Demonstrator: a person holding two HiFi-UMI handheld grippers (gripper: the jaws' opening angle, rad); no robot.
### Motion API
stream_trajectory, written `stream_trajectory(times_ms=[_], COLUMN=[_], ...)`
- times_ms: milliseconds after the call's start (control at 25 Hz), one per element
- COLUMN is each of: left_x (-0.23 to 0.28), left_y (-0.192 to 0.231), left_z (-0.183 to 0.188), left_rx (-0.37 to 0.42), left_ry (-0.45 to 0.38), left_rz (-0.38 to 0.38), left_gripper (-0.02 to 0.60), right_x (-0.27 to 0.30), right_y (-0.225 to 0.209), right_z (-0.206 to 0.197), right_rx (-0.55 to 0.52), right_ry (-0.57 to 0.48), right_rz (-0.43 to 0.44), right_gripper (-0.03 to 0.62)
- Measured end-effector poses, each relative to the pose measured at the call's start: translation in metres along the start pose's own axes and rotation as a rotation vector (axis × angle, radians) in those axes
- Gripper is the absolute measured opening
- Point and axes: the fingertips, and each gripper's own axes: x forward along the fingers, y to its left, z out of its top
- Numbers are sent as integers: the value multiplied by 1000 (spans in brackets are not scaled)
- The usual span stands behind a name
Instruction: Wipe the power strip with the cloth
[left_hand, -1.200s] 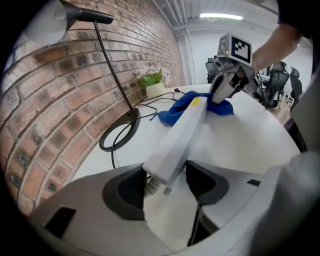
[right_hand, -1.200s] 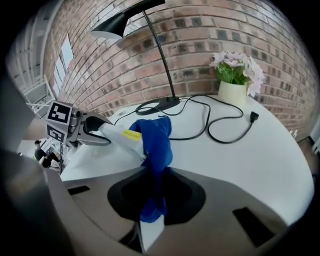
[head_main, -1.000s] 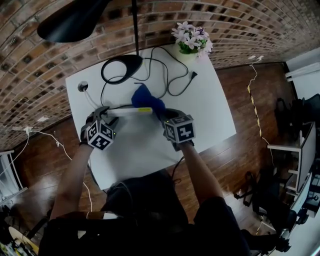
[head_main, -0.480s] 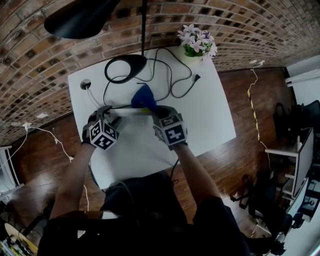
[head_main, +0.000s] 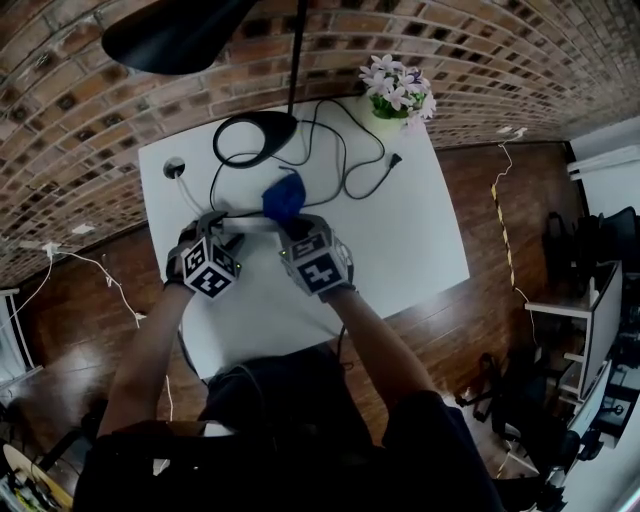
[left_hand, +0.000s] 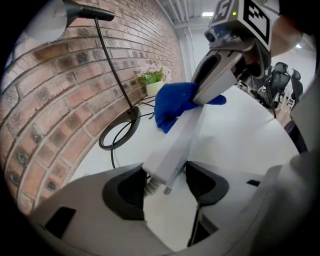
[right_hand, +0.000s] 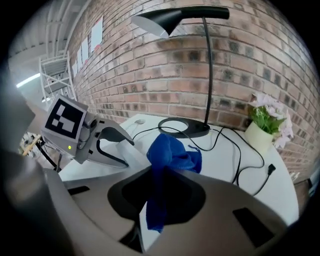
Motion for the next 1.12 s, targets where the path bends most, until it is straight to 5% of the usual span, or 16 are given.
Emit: stream_trajectory(times_ms=[640,1000,1120], left_x=[2,5,5], left_y=[0,0,0], left_z=[-4,-12,-13], left_rx=[0,-13,-18], left_ry=[-3,-9,-7], left_rz=[12,22,24], left_gripper=[250,252,252], right_x=[44,55,57], right_y=[71,92,99], right_z=[44,54,55], right_rx=[-205,-271,-215], right_ry=[16,10,-6], right_rz=[124,157,236], right_gripper=[48,48,48])
